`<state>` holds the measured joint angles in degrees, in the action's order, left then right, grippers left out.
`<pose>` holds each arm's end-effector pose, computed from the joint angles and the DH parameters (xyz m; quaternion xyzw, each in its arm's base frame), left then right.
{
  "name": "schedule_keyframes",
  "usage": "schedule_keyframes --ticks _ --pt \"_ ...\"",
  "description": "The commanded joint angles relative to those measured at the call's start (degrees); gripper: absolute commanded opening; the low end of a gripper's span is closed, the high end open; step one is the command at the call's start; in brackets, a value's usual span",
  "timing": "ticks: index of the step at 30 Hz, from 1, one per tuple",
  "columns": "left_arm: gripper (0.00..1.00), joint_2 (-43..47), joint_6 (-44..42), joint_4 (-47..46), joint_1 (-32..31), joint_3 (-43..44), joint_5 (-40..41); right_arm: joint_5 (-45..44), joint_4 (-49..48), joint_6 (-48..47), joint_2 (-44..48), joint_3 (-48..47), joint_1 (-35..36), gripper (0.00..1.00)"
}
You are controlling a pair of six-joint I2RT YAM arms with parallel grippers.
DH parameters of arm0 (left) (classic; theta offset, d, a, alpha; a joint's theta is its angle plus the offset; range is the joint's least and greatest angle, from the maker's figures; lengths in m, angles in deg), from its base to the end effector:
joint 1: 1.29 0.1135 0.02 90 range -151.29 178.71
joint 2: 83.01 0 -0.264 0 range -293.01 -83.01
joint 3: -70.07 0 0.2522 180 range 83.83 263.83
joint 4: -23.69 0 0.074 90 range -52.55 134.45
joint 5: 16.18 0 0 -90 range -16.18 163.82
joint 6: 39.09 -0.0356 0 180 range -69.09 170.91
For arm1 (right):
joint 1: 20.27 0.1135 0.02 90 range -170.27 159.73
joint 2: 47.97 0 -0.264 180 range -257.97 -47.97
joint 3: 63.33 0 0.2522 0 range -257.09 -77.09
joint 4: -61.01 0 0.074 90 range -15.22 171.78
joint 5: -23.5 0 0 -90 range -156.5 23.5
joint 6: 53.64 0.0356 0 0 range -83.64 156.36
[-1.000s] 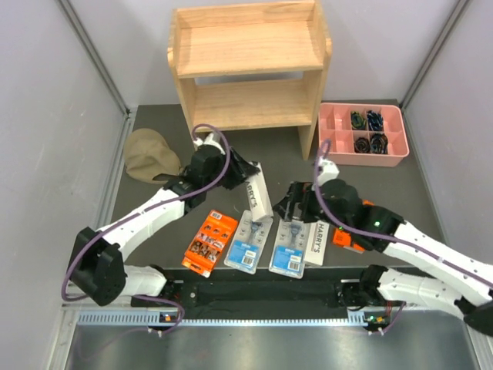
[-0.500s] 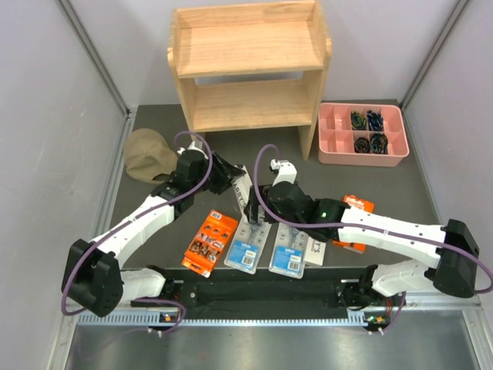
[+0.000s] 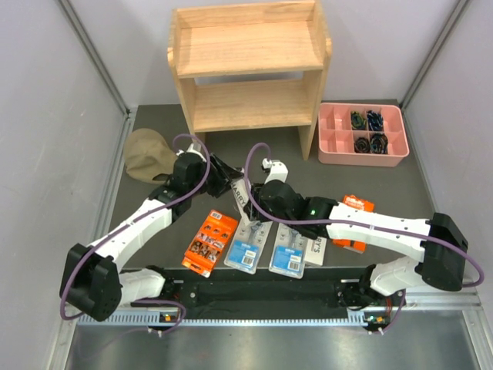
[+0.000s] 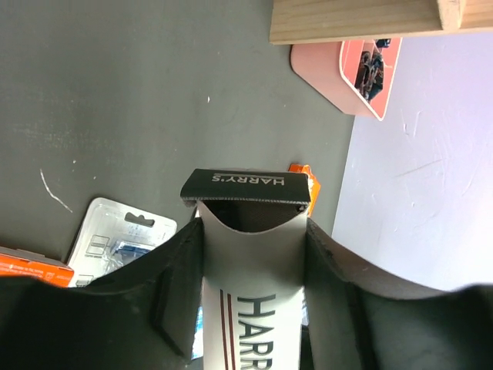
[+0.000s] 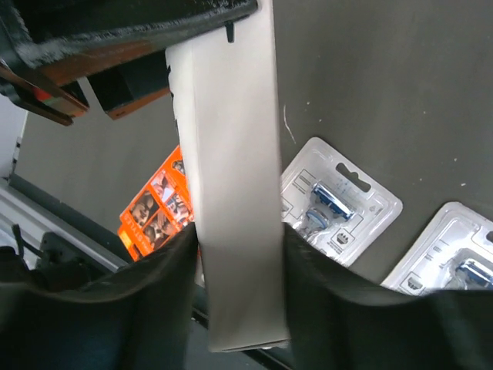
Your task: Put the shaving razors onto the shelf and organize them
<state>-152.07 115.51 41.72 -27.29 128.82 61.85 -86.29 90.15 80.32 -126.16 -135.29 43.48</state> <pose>0.2390 -0.1248 0.2633 -0.2318 0.8237 -0.4253 0.2949 0.1454 0.2676 0.2823 -0.0727 0.8758 0.2750 0.3899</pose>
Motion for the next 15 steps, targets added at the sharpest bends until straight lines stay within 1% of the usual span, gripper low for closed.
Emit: schedule_keyframes --ticks 1,2,3,4,6,7,8,11,13,15 --pt "0.58 2.7 -1.6 -3.6 0.6 0.6 -1.7 0.9 -1.5 0.1 0.3 -2.7 0.8 0.39" --pt "0.62 2.8 -3.1 -3.3 0.7 0.9 -2.0 1.0 -1.4 0.2 0.5 -2.7 0.8 0.38" --pt "0.78 2.9 -4.1 -2.5 0.7 1.1 -2.0 0.6 -1.2 0.2 0.6 -2.7 0.8 0.38" --pt "0.85 3.0 -5.1 1.1 0.7 2.5 -1.5 0.8 -1.0 0.4 0.9 -2.8 0.8 0.38" --pt "0.92 3.6 -8.4 4.4 0.8 4.5 1.0 1.1 -1.0 0.5 1.4 -2.7 0.8 0.38" --pt "0.98 3.9 -9.6 5.7 0.8 5.1 1.9 1.2 -1.2 0.5 1.7 -2.7 0.8 0.38" --pt "0.99 4.5 -11.8 8.0 0.8 5.5 2.7 1.3 -1.4 0.5 1.9 -2.7 0.8 0.38" --pt "0.99 8.1 -16.1 10.4 0.9 6.5 5.0 2.9 -2.0 0.6 1.9 -2.7 0.3 0.38" --pt "0.99 10.0 -17.7 10.7 0.9 5.9 5.4 4.3 -3.9 1.2 2.1 -1.8 -1.1 0.38" --pt "0.99 12.7 -19.4 10.4 0.8 4.2 4.9 7.8 -6.2 1.6 2.5 -0.7 -2.4 0.38"
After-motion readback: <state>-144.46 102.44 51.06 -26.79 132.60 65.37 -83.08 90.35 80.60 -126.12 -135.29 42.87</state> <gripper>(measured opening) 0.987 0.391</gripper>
